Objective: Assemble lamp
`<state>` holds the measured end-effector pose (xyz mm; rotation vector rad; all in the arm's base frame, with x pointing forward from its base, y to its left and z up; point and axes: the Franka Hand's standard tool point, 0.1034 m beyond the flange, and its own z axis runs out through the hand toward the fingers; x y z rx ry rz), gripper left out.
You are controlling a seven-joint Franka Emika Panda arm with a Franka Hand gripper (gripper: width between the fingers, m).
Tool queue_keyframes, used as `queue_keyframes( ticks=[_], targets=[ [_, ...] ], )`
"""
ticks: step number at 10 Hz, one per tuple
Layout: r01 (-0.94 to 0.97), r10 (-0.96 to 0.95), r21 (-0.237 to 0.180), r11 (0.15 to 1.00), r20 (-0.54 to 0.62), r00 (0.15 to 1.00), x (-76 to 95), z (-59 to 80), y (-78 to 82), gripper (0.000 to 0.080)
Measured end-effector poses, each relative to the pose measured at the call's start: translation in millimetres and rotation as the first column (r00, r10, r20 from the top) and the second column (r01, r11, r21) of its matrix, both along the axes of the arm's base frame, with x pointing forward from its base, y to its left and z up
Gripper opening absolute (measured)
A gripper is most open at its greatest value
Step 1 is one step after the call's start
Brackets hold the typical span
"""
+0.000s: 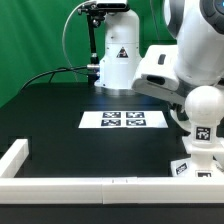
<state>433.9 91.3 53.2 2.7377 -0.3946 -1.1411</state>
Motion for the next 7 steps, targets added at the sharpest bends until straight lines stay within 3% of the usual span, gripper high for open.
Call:
queue_keyframes(
  ticks=[7],
  targets=[
    [-0.008, 0.008, -0.007, 1.0, -0.002, 1.0, -0.4, 0.0, -0.7, 0.0035]
  ],
)
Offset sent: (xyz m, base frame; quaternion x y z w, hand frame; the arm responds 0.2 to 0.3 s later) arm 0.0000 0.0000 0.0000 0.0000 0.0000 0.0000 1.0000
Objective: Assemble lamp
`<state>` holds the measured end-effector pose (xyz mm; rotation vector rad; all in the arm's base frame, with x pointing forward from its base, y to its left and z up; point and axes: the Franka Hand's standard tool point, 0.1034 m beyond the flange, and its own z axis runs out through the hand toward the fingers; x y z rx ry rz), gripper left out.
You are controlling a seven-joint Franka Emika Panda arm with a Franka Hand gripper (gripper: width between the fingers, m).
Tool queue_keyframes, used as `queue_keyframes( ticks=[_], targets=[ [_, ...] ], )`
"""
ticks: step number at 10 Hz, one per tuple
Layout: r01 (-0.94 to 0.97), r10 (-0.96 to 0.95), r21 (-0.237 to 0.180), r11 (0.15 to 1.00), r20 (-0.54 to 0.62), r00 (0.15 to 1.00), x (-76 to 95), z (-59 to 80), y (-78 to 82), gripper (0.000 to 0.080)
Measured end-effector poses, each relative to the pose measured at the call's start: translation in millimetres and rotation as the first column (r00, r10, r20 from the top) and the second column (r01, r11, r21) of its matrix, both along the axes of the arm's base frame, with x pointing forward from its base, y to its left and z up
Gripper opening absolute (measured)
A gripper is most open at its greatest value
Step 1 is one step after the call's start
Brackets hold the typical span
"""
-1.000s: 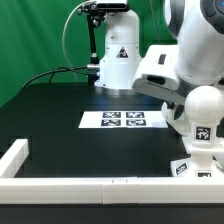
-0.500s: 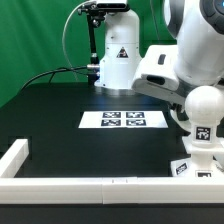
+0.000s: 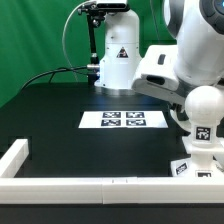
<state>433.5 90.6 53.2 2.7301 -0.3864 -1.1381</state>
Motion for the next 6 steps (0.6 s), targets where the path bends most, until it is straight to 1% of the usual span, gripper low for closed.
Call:
queue_keyframes(
  ticks=[1, 2, 3, 5, 6],
  targets=[
    [-0.027, 0.027, 0.003, 1.0, -0.008, 1.0, -1.5, 1.2, -0.5, 0.0035],
    [-0.069, 0.07, 0.029, 0.997, -0.043, 0.997, -5.4, 7.5, -5.1, 0.0035],
    [-0.104, 0.106, 0.03, 0.994, -0.074, 0.992, -6.6, 15.1, -11.8, 0.0035],
    [-0.21, 0.221, 0.084, 0.974, -0.144, 0.965, -5.8, 34.0, -31.2, 0.0035],
    [-0.297, 0.302, 0.057, 0.953, -0.183, 0.936, -3.8, 40.3, -41.4, 0.0035]
  ],
)
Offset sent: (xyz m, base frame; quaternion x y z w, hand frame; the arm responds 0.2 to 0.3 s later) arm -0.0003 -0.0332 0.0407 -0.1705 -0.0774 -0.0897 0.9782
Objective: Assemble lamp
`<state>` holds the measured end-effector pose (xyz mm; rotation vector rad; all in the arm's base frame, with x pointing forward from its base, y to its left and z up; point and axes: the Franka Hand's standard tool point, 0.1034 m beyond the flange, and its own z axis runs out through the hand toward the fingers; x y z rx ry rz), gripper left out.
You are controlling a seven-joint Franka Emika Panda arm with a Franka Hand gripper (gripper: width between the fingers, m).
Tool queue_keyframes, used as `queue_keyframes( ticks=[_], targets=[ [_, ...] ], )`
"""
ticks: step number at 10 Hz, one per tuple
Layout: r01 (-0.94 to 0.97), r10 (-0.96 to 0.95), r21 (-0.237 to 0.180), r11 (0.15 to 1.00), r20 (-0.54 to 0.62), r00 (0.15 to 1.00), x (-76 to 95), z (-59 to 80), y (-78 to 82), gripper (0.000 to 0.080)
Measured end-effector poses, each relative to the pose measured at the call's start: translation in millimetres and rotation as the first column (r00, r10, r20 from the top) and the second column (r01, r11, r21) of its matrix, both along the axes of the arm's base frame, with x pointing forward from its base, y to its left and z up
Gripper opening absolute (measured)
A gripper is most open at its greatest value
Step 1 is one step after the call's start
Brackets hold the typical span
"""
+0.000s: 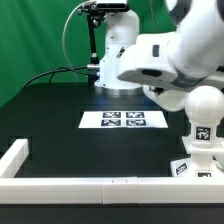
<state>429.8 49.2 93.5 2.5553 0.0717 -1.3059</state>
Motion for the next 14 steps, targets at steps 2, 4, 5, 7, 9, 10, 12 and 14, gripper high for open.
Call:
queue_keyframes(
  ticks=[2, 4, 5, 7, 9, 10, 12, 14],
  targets=[
    [-0.072, 0.072, -0.024, 0.997, 0.0, 0.997, 4.1, 5.7, -4.2, 0.0035],
    [-0.142, 0.141, -0.05, 0.989, -0.024, 0.99, 3.9, 3.5, -13.1, 0.0036],
    [-0.167, 0.166, -0.086, 0.982, -0.019, 0.986, 3.3, 1.6, -14.2, 0.0036],
    [-0.278, 0.275, -0.129, 0.952, -0.04, 0.961, 4.1, -0.2, -8.7, 0.0036],
    [-0.367, 0.36, -0.095, 0.925, -0.081, 0.929, 5.6, 6.1, -9.3, 0.0036],
    [-0.361, 0.353, -0.097, 0.928, -0.083, 0.932, 6.6, 15.5, -14.0, 0.0036],
    [-0.354, 0.346, -0.111, 0.929, -0.085, 0.934, 5.6, 13.4, -19.8, 0.0036],
    [-0.454, 0.445, -0.148, 0.879, -0.092, 0.891, 7.5, 9.4, -20.9, 0.0036]
  ],
)
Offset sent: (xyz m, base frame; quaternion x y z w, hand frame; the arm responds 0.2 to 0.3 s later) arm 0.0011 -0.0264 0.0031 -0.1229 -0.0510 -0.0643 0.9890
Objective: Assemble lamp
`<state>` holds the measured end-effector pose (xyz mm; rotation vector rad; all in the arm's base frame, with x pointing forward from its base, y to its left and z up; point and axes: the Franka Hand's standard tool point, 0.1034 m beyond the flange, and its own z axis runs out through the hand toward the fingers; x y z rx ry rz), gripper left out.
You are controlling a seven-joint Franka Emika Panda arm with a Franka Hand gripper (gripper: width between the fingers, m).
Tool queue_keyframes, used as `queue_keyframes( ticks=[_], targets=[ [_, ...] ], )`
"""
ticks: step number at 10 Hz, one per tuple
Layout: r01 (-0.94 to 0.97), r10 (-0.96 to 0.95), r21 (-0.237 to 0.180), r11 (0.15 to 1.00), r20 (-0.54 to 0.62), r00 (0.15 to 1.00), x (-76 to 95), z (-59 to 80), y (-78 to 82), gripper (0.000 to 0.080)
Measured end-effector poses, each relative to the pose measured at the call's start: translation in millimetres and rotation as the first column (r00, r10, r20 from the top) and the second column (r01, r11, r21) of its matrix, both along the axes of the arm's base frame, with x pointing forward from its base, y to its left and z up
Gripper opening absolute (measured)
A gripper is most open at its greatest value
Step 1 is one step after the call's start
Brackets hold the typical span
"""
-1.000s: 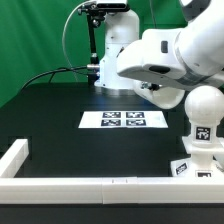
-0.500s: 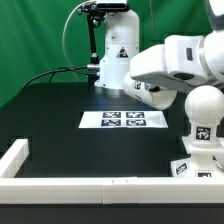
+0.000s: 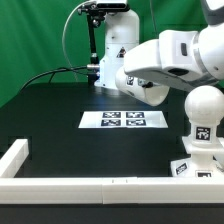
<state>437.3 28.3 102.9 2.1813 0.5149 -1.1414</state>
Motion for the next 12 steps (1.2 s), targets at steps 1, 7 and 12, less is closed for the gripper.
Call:
queue_keyframes(
  ticks=[1, 7, 12],
  targets=[
    [-0.043, 0.043, -0.02, 0.999, -0.009, 0.999, -2.1, -1.6, 3.4, 0.0036],
    [-0.318, 0.312, -0.024, 0.948, -0.144, 0.939, -8.0, -4.6, 14.8, 0.0036],
    [-0.525, 0.512, -0.065, 0.849, -0.144, 0.847, -10.0, -13.0, 21.2, 0.0036]
  ],
)
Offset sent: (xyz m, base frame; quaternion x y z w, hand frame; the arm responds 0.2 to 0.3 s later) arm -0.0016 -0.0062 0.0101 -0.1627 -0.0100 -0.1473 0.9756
